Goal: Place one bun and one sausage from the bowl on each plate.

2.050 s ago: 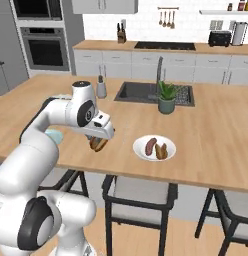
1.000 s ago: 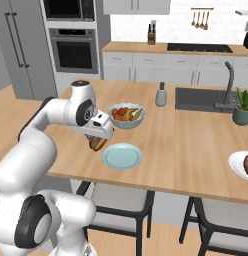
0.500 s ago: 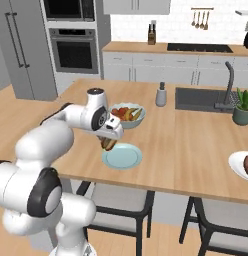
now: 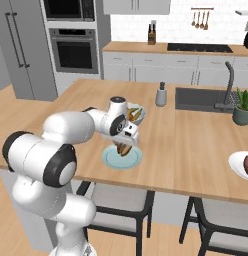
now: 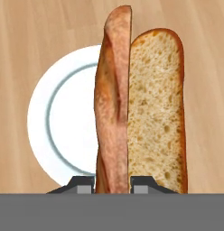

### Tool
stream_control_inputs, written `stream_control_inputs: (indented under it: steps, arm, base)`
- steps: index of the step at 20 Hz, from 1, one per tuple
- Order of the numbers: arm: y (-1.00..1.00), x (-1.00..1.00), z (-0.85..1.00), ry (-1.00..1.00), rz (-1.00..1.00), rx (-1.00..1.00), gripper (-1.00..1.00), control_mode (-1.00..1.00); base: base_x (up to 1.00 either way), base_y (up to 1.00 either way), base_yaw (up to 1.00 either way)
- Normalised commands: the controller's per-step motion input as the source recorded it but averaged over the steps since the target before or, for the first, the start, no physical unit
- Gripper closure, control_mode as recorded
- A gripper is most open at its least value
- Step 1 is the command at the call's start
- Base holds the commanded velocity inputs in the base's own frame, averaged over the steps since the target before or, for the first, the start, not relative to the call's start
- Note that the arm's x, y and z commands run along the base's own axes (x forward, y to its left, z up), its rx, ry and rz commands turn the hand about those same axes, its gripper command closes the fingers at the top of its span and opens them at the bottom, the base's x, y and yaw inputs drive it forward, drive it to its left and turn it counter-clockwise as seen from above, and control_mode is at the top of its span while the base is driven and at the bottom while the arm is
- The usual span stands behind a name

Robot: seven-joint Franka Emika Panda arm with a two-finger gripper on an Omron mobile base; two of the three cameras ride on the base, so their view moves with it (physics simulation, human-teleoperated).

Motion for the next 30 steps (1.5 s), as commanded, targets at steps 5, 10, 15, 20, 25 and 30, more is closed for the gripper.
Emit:
stream_control_inputs:
  steps: [5, 10, 15, 20, 25, 30]
  arm:
    - [-0.03, 0.00, -0.28, 0.09, 0.00, 0.00, 1.00, -1.00]
    - [-0.06, 0.02, -0.42, 0.09, 0.00, 0.00, 1.00, -1.00]
    - [-0.02, 0.26, -0.17, 0.03, 0.00, 0.00, 1.00, -1.00]
    - [0.00, 0.27, -0.09, 0.00, 0.00, 0.00, -1.00, -1.00]
    - [0.00, 0.00, 0.00, 0.00, 0.00, 0.00, -1.00, -1.00]
    - [0.00, -0.29, 0.34, -0.07, 0.00, 0.00, -1.00, -1.00]
  base:
    - [0.00, 0.00, 0.00]
    - [0.00, 0.00, 0.00]
    - [0.00, 0.00, 0.00]
    - [0.00, 0.00, 0.00]
    - [0.00, 0.00, 0.00]
    - [0.00, 0.00, 0.00]
